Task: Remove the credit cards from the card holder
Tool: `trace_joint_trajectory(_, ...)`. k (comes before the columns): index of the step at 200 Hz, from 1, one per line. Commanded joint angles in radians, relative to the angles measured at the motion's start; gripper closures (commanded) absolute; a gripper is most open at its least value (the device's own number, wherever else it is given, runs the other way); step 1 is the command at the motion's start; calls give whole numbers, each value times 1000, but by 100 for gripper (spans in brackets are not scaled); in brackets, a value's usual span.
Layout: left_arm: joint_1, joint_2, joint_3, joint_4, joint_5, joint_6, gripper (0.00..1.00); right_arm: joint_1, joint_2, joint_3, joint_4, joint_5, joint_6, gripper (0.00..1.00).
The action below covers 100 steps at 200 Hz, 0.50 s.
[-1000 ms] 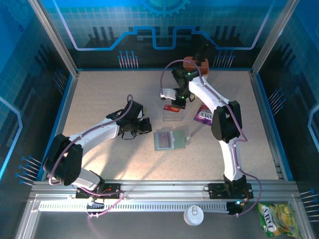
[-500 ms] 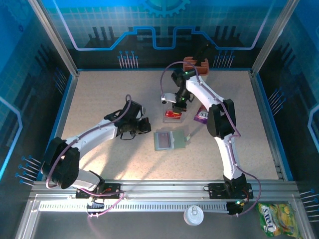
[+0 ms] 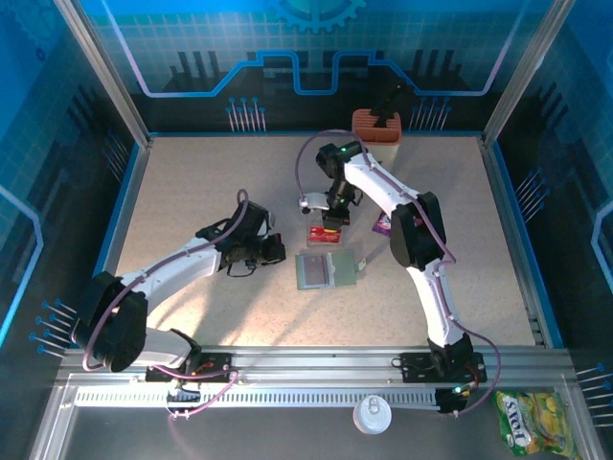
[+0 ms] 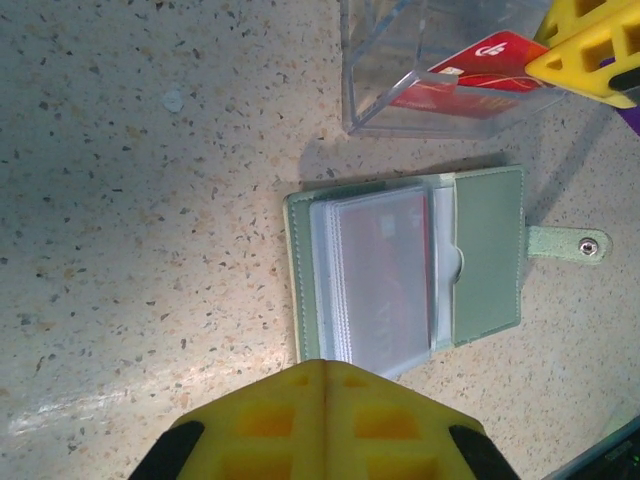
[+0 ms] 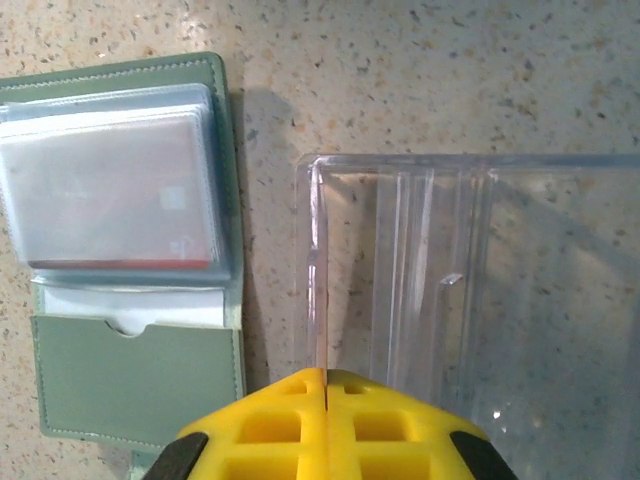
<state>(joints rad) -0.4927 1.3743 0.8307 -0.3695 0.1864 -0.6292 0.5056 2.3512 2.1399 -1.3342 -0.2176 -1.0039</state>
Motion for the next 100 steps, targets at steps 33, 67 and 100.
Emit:
trace_joint_trajectory(33, 9, -30, -14, -9, -13, -4, 95, 5, -5, -26, -6, -12, -17, 81)
trace_joint_trajectory(67, 9, -29, -3, -12, -10, 2, 95, 1, -61, -33, 27, 9, 1, 80)
trace_joint_trajectory(100, 8, -24, -3, -11, -15, 13, 95, -2, -148, -91, 159, 86, 28, 81)
